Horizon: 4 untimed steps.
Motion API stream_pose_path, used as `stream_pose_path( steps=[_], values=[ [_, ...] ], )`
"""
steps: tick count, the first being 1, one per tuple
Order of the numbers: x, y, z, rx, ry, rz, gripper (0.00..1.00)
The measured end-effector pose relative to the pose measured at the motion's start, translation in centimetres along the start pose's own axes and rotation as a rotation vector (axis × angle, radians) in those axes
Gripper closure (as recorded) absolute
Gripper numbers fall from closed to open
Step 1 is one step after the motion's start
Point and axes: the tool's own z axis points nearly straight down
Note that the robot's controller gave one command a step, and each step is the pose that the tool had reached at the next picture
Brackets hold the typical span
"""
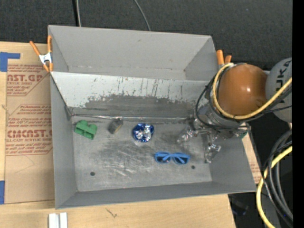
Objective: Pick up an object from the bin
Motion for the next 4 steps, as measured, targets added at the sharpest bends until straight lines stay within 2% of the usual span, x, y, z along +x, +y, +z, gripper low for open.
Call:
stream_pose_path(
  steps=[1,2,3,4],
  values=[
    [-3.0,4.2,3.2,0.006,-0.006,-0.334,0.0],
    [-3.0,4.2,3.1,0.005,-0.004,-0.332,1.0],
    [-2.5,3.4,-6.1,0.002,-0.004,-0.348,1.0],
    [-3.4,4.1,-10.7,-0.001,-0.004,-0.376,1.0]
  ],
)
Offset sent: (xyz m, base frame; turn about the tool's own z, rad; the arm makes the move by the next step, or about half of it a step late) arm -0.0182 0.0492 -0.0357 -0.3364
